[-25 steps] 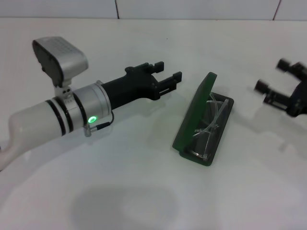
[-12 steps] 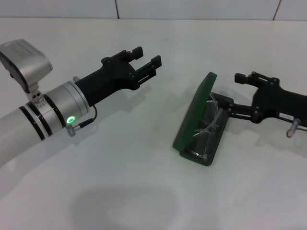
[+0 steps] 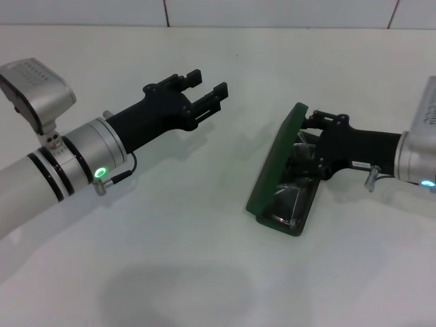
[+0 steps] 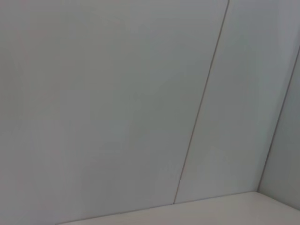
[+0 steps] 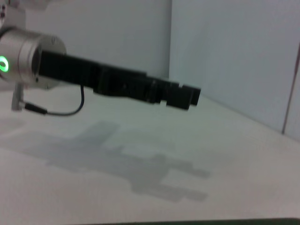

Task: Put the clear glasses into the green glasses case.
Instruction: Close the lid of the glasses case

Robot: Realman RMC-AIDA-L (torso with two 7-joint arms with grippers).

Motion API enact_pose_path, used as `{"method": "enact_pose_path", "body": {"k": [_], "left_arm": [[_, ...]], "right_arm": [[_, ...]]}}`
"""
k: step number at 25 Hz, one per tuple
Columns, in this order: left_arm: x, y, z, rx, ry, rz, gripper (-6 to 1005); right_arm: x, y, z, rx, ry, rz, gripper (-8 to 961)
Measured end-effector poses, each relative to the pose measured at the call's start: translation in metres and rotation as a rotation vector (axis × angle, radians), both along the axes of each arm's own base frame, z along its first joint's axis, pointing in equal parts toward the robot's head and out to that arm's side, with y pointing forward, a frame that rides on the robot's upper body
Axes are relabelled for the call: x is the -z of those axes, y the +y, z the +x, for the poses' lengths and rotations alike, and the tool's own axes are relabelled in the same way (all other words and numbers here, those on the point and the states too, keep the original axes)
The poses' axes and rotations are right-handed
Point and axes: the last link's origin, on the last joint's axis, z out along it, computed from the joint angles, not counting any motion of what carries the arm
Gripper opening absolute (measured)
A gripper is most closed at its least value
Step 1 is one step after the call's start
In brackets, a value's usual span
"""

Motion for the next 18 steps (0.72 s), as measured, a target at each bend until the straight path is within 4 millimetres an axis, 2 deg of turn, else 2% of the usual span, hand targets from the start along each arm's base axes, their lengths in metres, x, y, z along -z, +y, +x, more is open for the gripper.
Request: {"method": "enact_pose_path", "body": {"k": [5,11,18], "left_arm": [[0.0,-0.002,-0.004,-0.01,0.003,-0.002,628],[0.0,-0.003,-0.005,-0.013,0.004,-0.001,628],[0.0,-0.002,-0.004,-0.009,0.006,-0.001,628]], "right_arm": [[0.0,-0.002,0.002,0.003,-0.027,0.014,838],[-0.015,-0.01,0.008,0.002,-0.024,0.06,838],[-0.013,-0.013,0.014,0.021,-0.059,0.058,837]]}}
